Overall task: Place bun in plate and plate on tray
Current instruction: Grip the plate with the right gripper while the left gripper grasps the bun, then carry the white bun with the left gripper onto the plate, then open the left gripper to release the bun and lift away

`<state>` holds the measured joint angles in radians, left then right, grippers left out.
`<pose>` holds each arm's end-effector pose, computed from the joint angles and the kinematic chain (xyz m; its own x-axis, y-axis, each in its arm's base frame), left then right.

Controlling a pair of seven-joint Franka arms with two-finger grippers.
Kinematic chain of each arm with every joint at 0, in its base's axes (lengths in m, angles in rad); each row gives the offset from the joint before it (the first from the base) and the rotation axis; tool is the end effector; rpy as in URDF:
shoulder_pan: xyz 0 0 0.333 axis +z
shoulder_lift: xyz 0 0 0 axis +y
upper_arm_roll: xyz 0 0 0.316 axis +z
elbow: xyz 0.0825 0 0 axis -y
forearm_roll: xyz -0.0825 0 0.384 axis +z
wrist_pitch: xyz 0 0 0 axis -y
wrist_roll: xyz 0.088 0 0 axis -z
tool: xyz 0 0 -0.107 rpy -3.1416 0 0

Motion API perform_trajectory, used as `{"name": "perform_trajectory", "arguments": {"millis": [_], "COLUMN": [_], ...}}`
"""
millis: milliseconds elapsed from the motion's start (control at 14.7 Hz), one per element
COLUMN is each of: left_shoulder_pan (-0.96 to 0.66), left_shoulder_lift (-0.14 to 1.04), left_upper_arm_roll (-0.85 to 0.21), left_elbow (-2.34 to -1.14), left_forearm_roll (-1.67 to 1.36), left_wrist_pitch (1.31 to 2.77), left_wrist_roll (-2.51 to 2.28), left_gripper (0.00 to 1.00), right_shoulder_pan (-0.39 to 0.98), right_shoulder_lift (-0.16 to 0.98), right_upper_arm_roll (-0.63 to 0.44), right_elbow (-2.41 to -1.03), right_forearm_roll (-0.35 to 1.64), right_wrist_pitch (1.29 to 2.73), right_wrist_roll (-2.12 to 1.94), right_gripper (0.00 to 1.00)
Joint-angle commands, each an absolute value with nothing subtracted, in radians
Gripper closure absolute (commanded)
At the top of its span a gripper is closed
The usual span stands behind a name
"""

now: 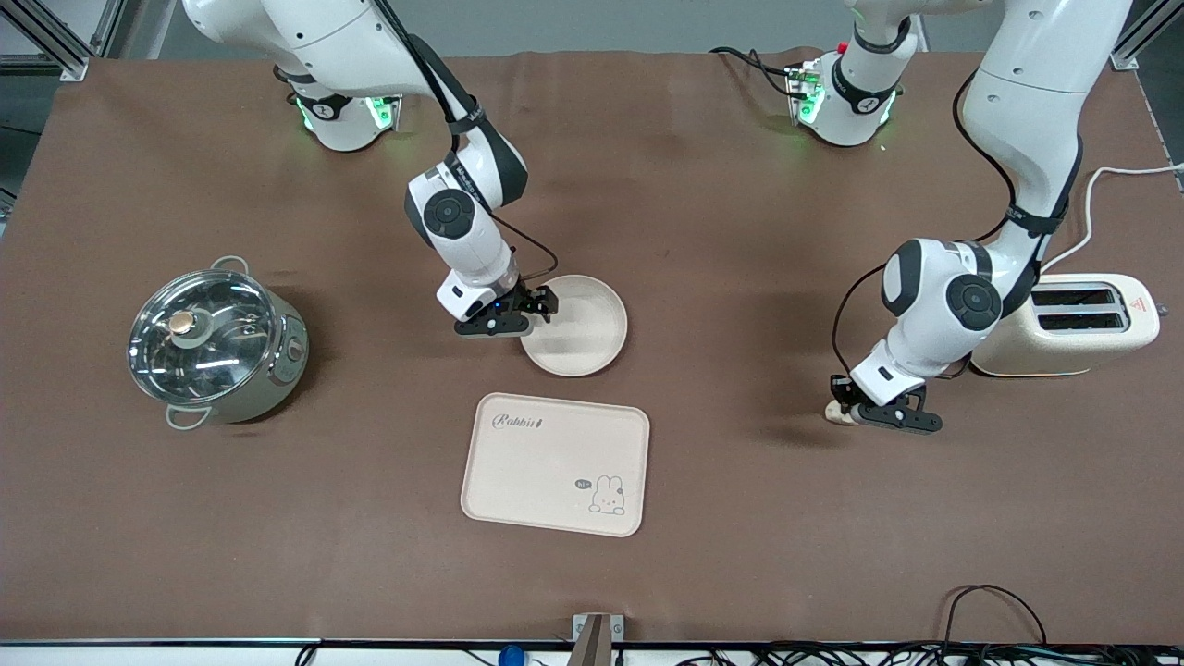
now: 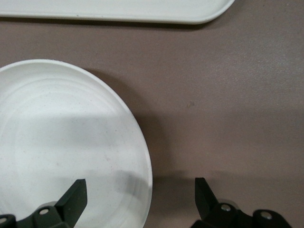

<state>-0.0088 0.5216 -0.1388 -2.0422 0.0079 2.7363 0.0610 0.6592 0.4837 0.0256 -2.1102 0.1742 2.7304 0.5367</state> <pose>0.6071 -0.0884 0.2018 0.9668 -0.1822 0.1794 -0.1945 -0.9794 0.0538 0.4625 0.3691 0.1952 0.9983 -0.0150 0.0571 -0.0062 -0.9883 -0.1526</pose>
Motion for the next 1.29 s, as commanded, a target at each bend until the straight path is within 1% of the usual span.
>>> {"name": "perform_trajectory", "arguments": {"millis": [0, 136, 272, 340, 407, 611, 747, 883, 1019, 1086, 1154, 1222], "left_shoulder_pan": [-0.008, -0.014, -0.031, -0.06, -0.116, -0.299, -0.395, -0.472, -0.502, -0.502, -0.497, -0.497], "left_shoulder_lift": [0.477, 0.451, 0.456, 0.462, 0.485, 0.563, 0.629, 0.699, 0.729, 0.736, 0.738, 0.736], "left_upper_arm_roll": [-0.184, -0.227, -0.32, -0.349, -0.359, -0.359, -0.357, -0.357, -0.353, -0.353, -0.353, -0.35], "left_elbow": [-2.043, -1.979, -1.863, -1.809, -1.772, -1.721, -1.656, -1.588, -1.58, -1.58, -1.58, -1.586], "left_forearm_roll": [0.017, 0.017, 0.02, 0.018, 0.02, 0.02, 0.02, 0.018, 0.017, 0.017, 0.021, 0.025], "left_wrist_pitch": [2.702, 2.558, 2.382, 2.318, 2.295, 2.298, 2.299, 2.315, 2.382, 2.394, 2.396, 2.398], "left_wrist_roll": [0.035, -0.091, -0.258, -0.369, -0.5, -0.809, -0.984, -1.121, -1.176, -1.187, -1.184, -1.174], "left_gripper": [1.0, 1.0, 1.0, 1.0, 1.0, 1.0, 1.0, 1.0, 0.99, 0.83, 0.45, 0.01], "right_shoulder_pan": [0.664, 0.664, 0.663, 0.664, 0.664, 0.663, 0.658, 0.658, 0.658, 0.658, 0.658, 0.658], "right_shoulder_lift": [0.469, 0.469, 0.469, 0.469, 0.469, 0.471, 0.471, 0.471, 0.471, 0.471, 0.471, 0.471], "right_upper_arm_roll": [0.023, 0.023, 0.023, 0.023, 0.023, 0.023, 0.023, 0.023, 0.023, 0.023, 0.023, 0.023], "right_elbow": [-2.132, -2.132, -2.132, -2.131, -2.131, -2.132, -2.131, -2.132, -2.132, -2.132, -2.132, -2.132], "right_forearm_roll": [0.184, 0.184, 0.184, 0.184, 0.184, 0.184, 0.184, 0.184, 0.184, 0.184, 0.184, 0.184], "right_wrist_pitch": [2.74, 2.741, 2.741, 2.741, 2.743, 2.764, 2.766, 2.766, 2.766, 2.766, 2.766, 2.766], "right_wrist_roll": [0.546, 0.546, 0.548, 0.548, 0.548, 0.546, 0.545, 0.546, 0.546, 0.546, 0.546, 0.546], "right_gripper": [0.0, 0.0, 0.0, 0.0, 0.0, 0.0, 0.0, 0.0, 0.0, 0.0, 0.0, 0.0]}}
